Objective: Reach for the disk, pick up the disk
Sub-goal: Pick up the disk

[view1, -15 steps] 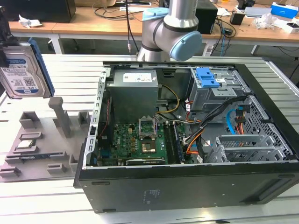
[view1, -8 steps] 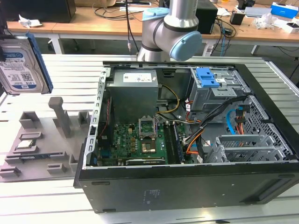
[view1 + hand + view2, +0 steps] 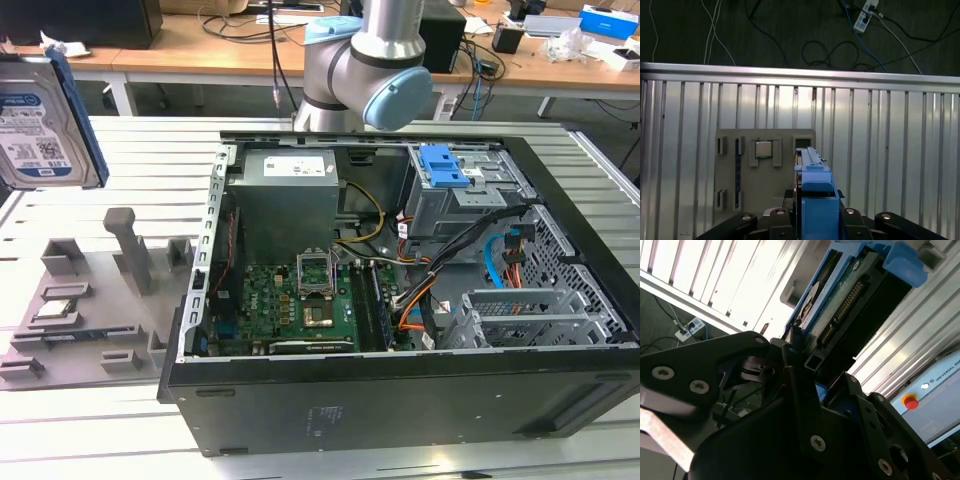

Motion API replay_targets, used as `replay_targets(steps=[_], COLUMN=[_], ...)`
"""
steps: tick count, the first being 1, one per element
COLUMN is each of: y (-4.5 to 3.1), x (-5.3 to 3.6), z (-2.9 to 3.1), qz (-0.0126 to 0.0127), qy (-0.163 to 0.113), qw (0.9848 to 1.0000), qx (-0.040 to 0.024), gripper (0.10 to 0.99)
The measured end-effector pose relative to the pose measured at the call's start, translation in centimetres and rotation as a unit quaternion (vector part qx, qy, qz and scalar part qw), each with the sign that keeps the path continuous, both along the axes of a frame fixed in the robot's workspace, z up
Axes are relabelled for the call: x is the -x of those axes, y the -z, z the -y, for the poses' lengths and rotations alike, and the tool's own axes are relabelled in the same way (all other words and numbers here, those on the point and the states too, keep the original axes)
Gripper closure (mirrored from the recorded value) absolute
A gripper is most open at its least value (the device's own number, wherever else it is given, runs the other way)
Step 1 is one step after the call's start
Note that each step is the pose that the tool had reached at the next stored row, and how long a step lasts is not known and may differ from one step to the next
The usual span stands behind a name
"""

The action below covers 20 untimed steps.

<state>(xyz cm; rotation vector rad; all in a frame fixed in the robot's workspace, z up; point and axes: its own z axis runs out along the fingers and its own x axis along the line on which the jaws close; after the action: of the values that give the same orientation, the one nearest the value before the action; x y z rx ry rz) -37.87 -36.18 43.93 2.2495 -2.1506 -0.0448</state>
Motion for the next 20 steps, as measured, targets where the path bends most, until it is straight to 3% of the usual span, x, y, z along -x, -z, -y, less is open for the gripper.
replay_targets(steps=[9, 14, 18, 20], y=[-2.52, -4.62, -5.62, -6.60], x=[-0.04, -0.07, -0.08, -0.10], z=[-0.01, -0.03, -0.03, -0.04], qz=[-0.0003, -0.0006, -0.0008, -0.0011], qy=[0.000, 0.000, 0.000, 0.000], qw=[1.0000, 1.0000, 1.0000, 1.0000], qx=[0.0000, 0.0000, 0.0000, 0.0000], gripper=[0.722, 0.722, 0.722, 0.722])
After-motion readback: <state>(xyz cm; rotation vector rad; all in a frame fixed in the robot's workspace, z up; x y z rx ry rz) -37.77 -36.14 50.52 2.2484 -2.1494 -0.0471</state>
